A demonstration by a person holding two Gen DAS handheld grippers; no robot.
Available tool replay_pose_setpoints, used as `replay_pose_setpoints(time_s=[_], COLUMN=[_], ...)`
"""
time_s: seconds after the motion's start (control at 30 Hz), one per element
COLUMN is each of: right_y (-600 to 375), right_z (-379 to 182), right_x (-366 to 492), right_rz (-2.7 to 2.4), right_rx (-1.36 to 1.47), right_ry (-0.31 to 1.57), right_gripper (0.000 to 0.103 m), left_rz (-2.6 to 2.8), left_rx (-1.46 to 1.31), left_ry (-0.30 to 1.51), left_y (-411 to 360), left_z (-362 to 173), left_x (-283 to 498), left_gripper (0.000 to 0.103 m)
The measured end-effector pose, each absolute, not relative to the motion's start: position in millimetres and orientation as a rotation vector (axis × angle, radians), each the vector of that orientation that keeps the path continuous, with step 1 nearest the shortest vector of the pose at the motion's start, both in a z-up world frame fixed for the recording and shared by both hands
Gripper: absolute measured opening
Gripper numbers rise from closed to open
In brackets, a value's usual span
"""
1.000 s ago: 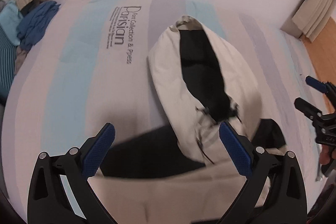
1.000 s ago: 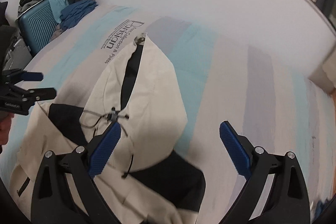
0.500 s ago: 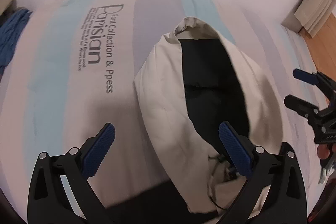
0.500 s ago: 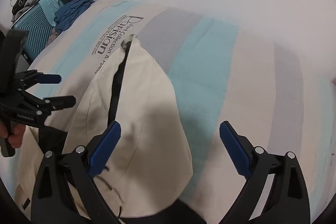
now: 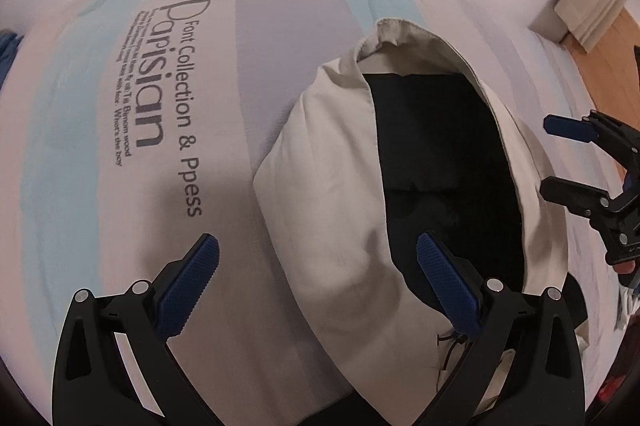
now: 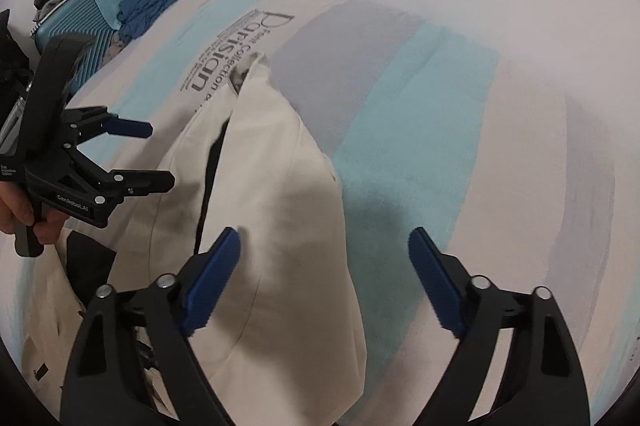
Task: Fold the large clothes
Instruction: 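Reach both tools to the cream hood and grasp its edge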
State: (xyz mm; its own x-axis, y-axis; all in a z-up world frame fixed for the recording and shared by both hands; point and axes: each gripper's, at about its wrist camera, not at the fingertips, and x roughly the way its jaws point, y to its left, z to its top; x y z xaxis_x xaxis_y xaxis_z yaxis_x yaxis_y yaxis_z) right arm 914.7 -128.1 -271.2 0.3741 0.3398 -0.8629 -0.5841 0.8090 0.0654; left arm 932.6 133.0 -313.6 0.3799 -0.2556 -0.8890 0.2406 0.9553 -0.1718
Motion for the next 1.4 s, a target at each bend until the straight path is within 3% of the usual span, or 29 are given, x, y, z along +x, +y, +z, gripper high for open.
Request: replay_pose_setpoints(time_s=[0.53,0.73,0.87,1.07,1.4], right_y=[-122.3,-123.3,-122.4,-121.7,-127.7], right_z=[-300.8,-305.0,-304.7,-297.7,-277.5], right_x=[930.7,930.9,927.9,921.1,908.8], right_rz=[0.598,0.617,0.603,0.579,0.542], right_rx=[-0.184,-0.153,-0.139,-0.117,-0.106], right_ry=[1.079,1.095,1.093,1.078,1.054], right_gripper=[0.079,0.061,0.055,0.047,0.037], left_rz=[-0.318,-0.380,-0.392,-0.373,-0.353], left_rx=[-0.136,-0.105,-0.097,-0.056,0.014], left_ry=[1.193,1.172,1.162,1.147,1.105], left_y=[142.1,122.3,113.8,117.5,122.5], left_z=[-350.1,-349.1,-347.9,-340.2,-315.3], left_x=[953.8,950.6,948.7,936.9,915.1], left_gripper=[0.096,0.073,0.050,0.026,0.013])
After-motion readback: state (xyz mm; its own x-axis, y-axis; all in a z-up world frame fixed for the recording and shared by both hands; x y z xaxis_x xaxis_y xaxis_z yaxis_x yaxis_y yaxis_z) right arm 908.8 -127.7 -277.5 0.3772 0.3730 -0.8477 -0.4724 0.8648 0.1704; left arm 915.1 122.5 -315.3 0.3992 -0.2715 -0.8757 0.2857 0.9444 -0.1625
